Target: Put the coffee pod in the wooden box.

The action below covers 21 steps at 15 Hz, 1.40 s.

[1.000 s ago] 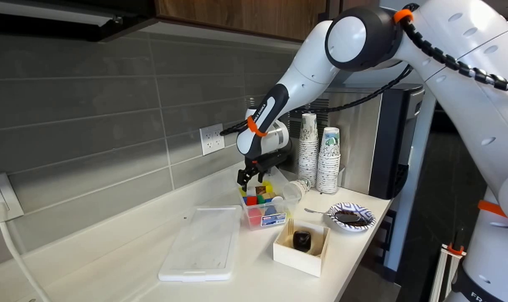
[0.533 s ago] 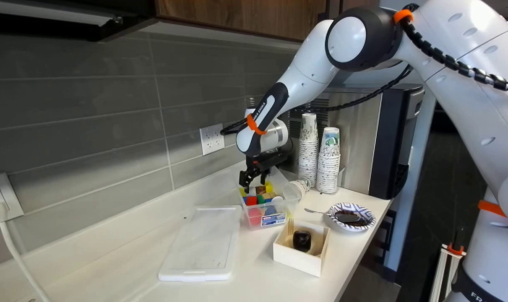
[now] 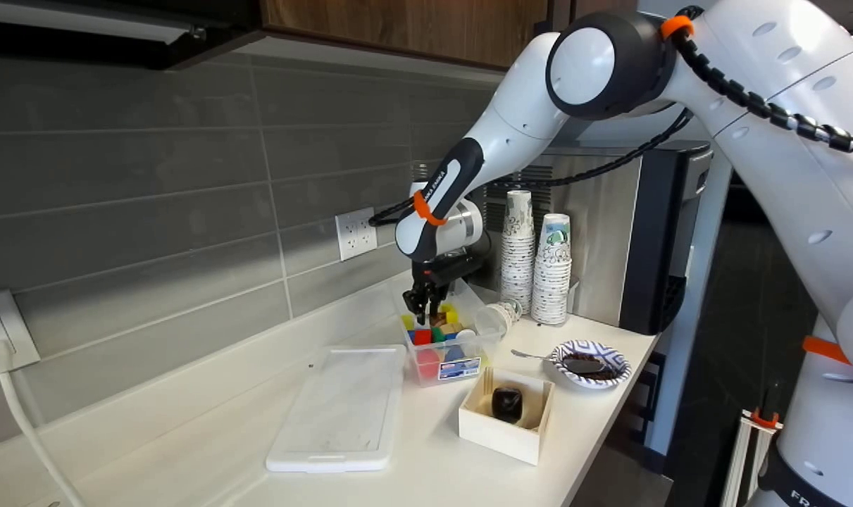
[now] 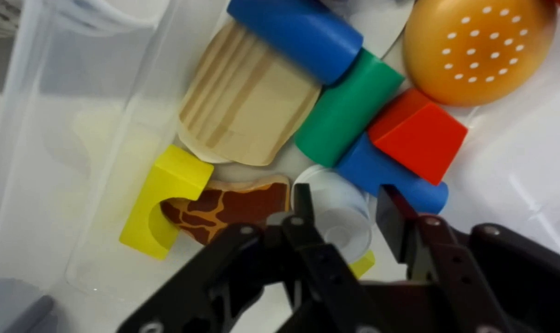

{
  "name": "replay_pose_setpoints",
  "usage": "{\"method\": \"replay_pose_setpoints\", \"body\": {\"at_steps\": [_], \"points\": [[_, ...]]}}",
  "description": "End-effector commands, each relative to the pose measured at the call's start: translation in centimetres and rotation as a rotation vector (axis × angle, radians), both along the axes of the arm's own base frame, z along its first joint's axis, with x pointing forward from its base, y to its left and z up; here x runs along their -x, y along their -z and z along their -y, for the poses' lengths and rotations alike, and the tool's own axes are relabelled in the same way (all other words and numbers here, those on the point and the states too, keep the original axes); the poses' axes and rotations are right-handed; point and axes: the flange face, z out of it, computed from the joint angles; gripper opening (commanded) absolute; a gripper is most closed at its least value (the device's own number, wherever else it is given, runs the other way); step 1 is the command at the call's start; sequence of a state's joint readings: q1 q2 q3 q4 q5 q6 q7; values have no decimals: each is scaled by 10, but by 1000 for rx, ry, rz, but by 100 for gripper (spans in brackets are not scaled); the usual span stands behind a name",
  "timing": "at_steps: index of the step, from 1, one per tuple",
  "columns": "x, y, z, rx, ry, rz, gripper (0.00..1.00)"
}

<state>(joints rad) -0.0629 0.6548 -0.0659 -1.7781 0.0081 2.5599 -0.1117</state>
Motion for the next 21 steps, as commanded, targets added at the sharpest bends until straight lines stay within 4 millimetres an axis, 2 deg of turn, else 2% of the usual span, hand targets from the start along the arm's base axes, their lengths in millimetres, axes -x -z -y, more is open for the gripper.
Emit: {"method": "replay_pose_setpoints", "body": {"at_steps": [1,2,5,7,12,16,17,21], "points": [[-6,-3,-4,17,6,12,12],[-6,-4,-5,19,6,12,4],[-6,-5,-6,25,3,11,0],[-5,-5,-7,27,3,9,26],[-5,-9,-4,27,6,9,62],[-4,-3,-2,31,9,12,93],[-4,1,-2,33,9,10,99],[-2,11,-3,28,17,13,100]]}}
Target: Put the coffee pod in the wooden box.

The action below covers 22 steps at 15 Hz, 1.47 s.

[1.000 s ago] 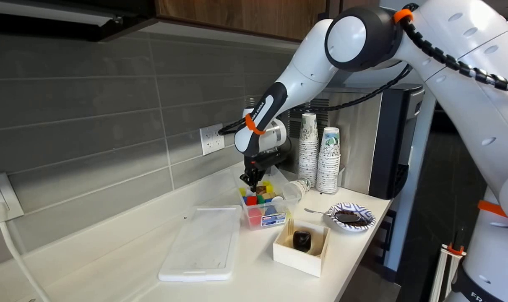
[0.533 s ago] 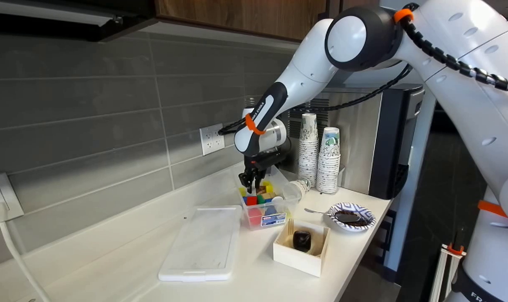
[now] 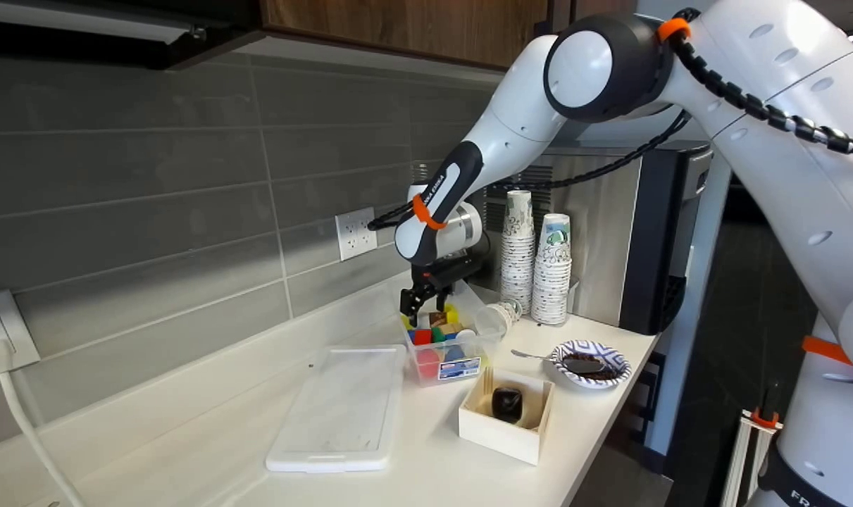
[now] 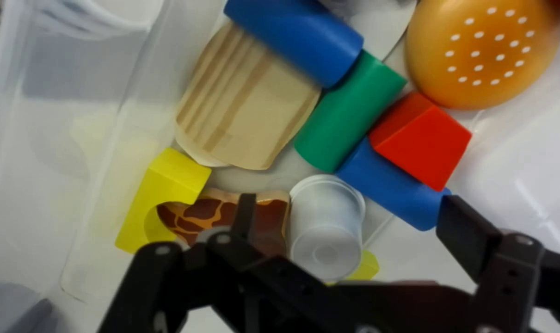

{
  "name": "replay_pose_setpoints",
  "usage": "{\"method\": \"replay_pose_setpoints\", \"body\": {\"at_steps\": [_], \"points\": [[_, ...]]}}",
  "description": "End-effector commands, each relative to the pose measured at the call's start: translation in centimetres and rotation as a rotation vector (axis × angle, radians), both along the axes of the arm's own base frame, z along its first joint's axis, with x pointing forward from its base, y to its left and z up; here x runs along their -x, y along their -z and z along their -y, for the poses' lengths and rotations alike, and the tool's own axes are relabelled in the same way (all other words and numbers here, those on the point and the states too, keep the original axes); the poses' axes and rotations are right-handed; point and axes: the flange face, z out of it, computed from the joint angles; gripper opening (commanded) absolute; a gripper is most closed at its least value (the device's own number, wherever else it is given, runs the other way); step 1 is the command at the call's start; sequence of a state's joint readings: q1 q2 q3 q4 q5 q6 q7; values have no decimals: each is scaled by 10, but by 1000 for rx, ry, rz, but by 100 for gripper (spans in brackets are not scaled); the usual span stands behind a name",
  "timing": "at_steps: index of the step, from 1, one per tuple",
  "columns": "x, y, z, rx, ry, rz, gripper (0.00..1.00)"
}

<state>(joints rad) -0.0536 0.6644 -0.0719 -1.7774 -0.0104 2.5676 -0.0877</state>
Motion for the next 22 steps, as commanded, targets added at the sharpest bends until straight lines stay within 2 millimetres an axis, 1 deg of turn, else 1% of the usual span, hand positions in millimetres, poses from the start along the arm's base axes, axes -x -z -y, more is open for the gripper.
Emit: {"method": "replay_pose_setpoints", "body": {"at_steps": [1,10,11,12,13,14,16,19,20,22], "points": [[-2,8,0,16,17,20,100],[-6,11,3,31,49,101,100],[-6,12,2,31,50,106,75],[-6,12,2,32,49,110,74],[-6,12,2,31,49,111,68],[-6,12,2,32,48,114,58],[-7,11,1,34,47,120,42],[-6,12,1,41,44,118,19],[-6,12,1,43,44,116,15],[-5,12,3,55,48,106,15]]}}
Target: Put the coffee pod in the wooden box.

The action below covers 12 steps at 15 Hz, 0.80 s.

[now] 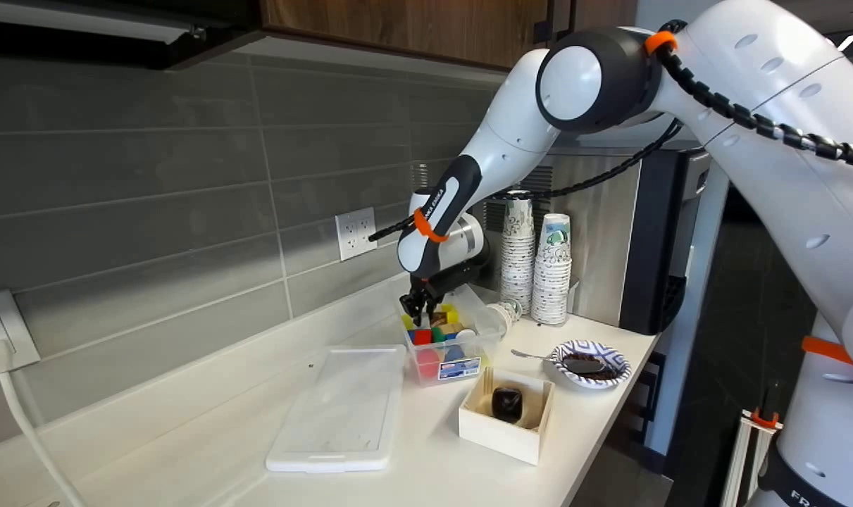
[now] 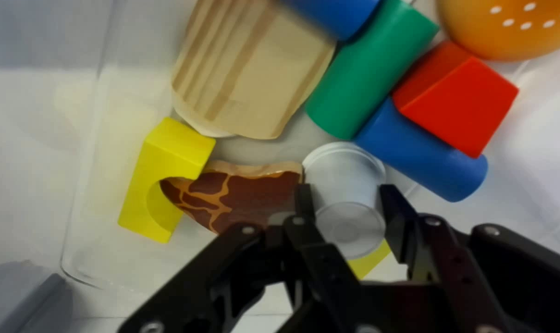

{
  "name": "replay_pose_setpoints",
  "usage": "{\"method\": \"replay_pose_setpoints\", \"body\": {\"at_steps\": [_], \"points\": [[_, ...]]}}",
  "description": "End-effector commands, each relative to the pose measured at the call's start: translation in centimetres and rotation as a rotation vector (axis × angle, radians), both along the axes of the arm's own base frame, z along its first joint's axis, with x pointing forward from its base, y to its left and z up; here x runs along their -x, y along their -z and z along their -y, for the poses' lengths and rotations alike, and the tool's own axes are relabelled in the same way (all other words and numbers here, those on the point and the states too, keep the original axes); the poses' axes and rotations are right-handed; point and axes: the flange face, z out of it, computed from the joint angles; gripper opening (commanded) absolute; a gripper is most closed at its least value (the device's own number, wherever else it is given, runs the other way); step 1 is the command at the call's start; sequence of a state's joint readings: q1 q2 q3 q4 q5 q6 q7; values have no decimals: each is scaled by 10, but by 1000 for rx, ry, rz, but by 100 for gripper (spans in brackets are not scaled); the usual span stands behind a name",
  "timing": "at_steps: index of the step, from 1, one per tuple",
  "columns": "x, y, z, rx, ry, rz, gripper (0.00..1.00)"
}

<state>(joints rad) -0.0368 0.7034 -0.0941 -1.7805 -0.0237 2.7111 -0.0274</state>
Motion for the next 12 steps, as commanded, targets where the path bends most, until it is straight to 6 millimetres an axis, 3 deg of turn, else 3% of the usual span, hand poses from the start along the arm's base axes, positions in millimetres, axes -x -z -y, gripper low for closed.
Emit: {"method": "replay_pose_setpoints", "body": {"at_steps": [1,6,12], "points": [[2,-2,1,35,11,-2,15],[7,-26,-4,42,82,1,15],[28,-75,-15,27,105,-3,15]]}}
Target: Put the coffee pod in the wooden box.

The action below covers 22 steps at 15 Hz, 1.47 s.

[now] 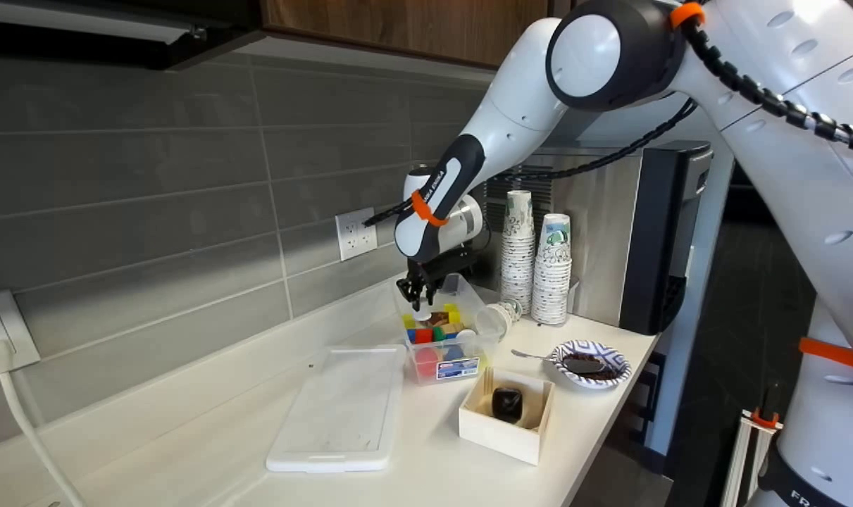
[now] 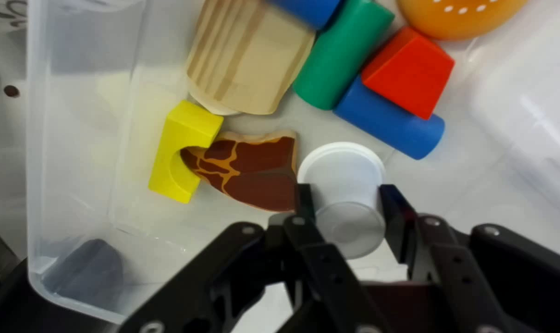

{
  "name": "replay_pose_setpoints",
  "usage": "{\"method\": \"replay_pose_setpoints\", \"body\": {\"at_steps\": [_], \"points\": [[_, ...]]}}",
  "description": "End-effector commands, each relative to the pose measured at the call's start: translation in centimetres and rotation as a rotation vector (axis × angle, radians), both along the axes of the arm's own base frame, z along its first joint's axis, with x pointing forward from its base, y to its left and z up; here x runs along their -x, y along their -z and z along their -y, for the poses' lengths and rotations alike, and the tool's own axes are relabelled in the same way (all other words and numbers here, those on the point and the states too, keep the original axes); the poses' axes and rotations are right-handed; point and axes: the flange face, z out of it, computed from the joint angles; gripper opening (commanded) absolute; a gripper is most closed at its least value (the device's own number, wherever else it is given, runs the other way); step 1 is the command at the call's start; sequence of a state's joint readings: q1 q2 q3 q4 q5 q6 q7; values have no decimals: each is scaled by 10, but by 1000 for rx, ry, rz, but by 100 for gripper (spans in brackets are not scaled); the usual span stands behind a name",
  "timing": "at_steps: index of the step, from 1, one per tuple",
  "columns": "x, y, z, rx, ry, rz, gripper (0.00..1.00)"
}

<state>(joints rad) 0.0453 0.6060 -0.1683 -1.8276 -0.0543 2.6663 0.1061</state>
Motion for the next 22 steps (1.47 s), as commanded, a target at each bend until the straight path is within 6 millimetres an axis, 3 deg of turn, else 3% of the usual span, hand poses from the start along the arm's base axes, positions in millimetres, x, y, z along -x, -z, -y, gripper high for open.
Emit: {"method": "replay_pose_setpoints", "body": {"at_steps": [1,6,12,22], "points": [[30,-40,-5,-4,14,-29,15],[73,-78,-4,-14,6,-103,15],[141,-112,-16,-6,-40,-170,15],[256,-141,-43,31,-135,-250,15]]}}
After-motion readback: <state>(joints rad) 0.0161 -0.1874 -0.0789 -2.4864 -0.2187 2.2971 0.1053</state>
